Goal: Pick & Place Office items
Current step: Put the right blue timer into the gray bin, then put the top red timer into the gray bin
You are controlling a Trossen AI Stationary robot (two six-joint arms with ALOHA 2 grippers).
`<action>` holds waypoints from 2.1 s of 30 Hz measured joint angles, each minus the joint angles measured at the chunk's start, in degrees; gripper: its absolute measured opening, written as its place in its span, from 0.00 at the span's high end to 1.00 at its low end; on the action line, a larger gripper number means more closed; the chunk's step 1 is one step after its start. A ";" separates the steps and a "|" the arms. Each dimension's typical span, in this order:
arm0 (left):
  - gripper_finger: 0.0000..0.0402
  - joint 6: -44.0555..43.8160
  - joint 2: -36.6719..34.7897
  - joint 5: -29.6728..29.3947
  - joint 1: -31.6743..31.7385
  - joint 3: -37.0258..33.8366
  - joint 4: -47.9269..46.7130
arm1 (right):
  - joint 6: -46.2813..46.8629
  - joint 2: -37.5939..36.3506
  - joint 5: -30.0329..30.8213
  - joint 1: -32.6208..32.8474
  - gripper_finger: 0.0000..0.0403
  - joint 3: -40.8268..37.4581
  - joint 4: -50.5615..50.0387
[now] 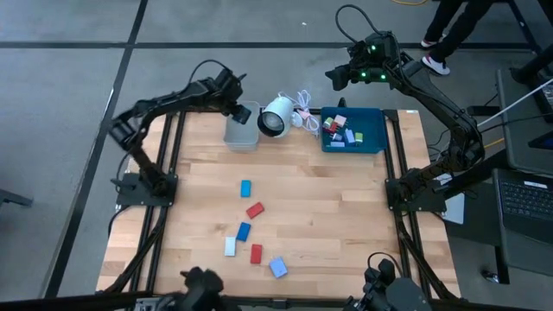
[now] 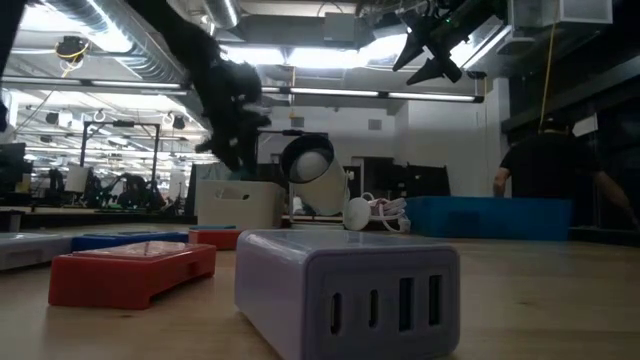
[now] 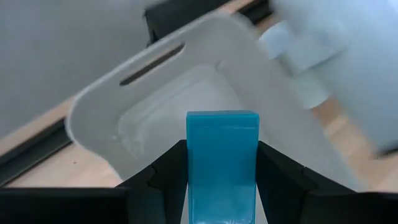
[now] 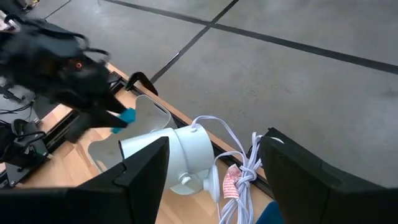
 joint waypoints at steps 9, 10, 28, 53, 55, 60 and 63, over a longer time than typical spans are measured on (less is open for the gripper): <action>0.44 2.38 5.77 2.92 0.58 0.01 0.36 | 0.00 0.00 -0.01 0.00 0.37 0.00 -0.03; 0.42 2.72 5.57 3.04 0.58 0.02 0.33 | 0.00 0.00 0.01 0.00 0.37 0.00 -0.01; 0.26 -2.80 -11.86 3.99 -23.94 7.06 -19.02 | -1.17 0.01 0.05 0.00 0.37 0.00 0.00; 0.24 -40.01 12.51 -0.67 -55.59 6.99 -8.91 | -3.11 0.02 -2.02 0.00 0.37 -0.02 -0.46; 0.24 -40.25 13.20 -1.04 -55.60 6.94 -9.74 | -3.45 0.02 -2.02 0.00 0.37 -0.01 -0.74; 0.24 -39.28 13.24 -1.73 -55.46 7.02 -11.49 | -3.67 0.02 -2.02 0.00 0.37 -0.02 -1.36; 0.24 -38.85 13.24 -1.35 -55.15 7.01 -14.86 | -3.64 0.02 -2.02 0.00 0.37 -0.02 -1.47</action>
